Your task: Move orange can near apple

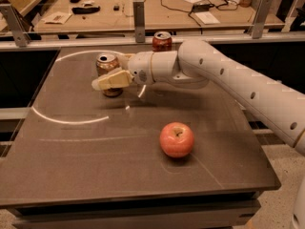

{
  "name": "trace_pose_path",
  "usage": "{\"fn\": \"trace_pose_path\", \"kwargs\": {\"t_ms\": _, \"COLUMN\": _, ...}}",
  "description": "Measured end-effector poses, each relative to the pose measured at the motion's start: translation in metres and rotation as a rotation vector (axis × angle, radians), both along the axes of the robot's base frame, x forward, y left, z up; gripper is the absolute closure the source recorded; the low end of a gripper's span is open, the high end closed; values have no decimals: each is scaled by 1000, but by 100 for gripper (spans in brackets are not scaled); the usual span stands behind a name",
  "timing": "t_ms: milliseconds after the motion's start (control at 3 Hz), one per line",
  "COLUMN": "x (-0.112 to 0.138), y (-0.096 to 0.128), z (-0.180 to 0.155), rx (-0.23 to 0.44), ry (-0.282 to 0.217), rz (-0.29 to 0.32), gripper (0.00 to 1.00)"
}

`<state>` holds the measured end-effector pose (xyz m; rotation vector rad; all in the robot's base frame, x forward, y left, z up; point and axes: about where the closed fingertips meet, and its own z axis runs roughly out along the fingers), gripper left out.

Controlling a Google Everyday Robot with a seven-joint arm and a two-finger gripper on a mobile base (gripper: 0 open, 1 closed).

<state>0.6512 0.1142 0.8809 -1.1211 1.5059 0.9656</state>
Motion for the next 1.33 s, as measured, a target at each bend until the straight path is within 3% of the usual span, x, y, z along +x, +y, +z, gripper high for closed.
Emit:
{"fn": "trace_pose_path", "kwargs": {"t_ms": 667, "x": -5, "y": 14, "z": 3, "rx": 15, "ry": -5, "rz": 45, "gripper": 65}}
{"fn": "trace_pose_path", "kwargs": {"t_ms": 1000, "x": -7, "y": 2, "z": 5, "rx": 9, "ry": 8, "rz": 35, "gripper": 88}}
{"fn": "trace_pose_path", "kwargs": {"t_ms": 1333, "x": -12, "y": -17, "z": 12, "rx": 12, "ry": 18, "rz": 27, "gripper": 100}}
